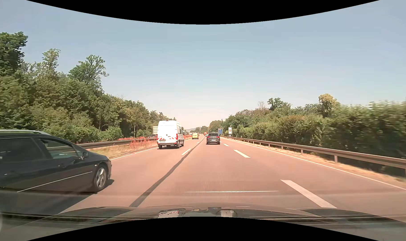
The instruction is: Follow the waypoints while adhering to traffic rules and regulations
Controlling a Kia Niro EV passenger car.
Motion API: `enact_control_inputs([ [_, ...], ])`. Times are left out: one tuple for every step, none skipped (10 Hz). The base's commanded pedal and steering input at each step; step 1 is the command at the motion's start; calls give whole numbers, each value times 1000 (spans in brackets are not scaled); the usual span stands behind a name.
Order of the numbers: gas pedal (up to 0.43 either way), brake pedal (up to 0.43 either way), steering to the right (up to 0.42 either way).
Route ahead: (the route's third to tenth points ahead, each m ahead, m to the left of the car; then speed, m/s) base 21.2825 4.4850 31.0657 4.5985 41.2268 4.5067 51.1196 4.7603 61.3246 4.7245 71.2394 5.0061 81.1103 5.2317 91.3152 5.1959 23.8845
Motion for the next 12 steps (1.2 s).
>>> enact_control_inputs([
  [240, 0, -1],
  [240, 0, -1],
  [240, 0, -1],
  [240, 0, -1],
  [228, 0, -1],
  [228, 0, -1],
  [228, 0, -1],
  [228, 0, -1],
  [228, 0, -1],
  [220, 0, -2],
  [220, 0, -1],
  [220, 0, -1],
])
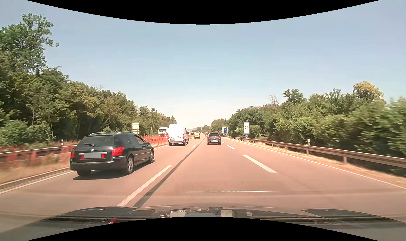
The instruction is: Follow the waypoints while adhering to traffic rules and regulations
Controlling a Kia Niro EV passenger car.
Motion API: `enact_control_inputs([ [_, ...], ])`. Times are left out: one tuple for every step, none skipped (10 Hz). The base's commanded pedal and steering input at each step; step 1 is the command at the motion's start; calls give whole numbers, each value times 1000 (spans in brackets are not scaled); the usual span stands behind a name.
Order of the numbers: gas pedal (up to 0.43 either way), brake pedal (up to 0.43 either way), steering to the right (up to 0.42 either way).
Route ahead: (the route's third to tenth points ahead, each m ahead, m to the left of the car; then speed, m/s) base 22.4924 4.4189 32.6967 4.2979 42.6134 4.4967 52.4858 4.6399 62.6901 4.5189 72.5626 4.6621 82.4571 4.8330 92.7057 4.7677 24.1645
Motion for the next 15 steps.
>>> enact_control_inputs([
  [220, 0, -1],
  [220, 0, -1],
  [220, 0, -1],
  [220, 0, -1],
  [220, 0, -1],
  [220, 0, -2],
  [228, 0, -2],
  [228, 0, -1],
  [228, 0, -2],
  [228, 0, -2],
  [228, 0, -2],
  [228, 0, -3],
  [228, 0, -3],
  [228, 0, -3],
  [228, 0, -4],
])
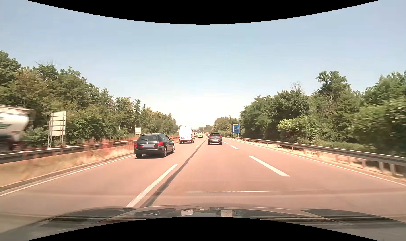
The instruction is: Follow the waypoints while adhering to traffic rules and regulations
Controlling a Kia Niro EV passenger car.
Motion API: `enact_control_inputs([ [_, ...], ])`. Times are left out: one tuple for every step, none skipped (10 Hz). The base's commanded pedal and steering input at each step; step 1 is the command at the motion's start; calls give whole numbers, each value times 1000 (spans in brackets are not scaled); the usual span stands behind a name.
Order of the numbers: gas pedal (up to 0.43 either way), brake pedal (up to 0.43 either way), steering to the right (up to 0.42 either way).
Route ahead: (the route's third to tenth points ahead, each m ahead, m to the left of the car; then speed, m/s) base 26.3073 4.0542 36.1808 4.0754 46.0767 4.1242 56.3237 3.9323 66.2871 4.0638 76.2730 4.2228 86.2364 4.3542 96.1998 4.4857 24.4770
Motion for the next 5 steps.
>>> enact_control_inputs([
  [240, 0, -4],
  [240, 0, -4],
  [240, 0, -4],
  [240, 0, -4],
  [248, 0, -4],
])
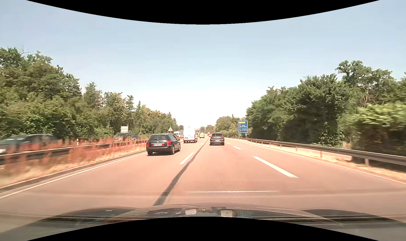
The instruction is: Follow the waypoints while adhering to traffic rules and regulations
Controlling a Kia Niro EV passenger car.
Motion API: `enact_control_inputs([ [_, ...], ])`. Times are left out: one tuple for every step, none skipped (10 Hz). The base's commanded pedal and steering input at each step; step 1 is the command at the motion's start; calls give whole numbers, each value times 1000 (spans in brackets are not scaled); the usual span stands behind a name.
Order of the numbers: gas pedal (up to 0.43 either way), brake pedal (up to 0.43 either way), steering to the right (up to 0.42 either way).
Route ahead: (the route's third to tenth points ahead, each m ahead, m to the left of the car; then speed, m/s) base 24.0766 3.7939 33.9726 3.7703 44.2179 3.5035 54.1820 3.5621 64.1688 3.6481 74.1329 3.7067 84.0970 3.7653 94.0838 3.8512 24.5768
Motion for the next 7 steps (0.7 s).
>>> enact_control_inputs([
  [248, 0, -4],
  [260, 0, -4],
  [268, 0, -4],
  [268, 0, -4],
  [268, 0, -4],
  [268, 0, -4],
  [280, 0, -4],
])
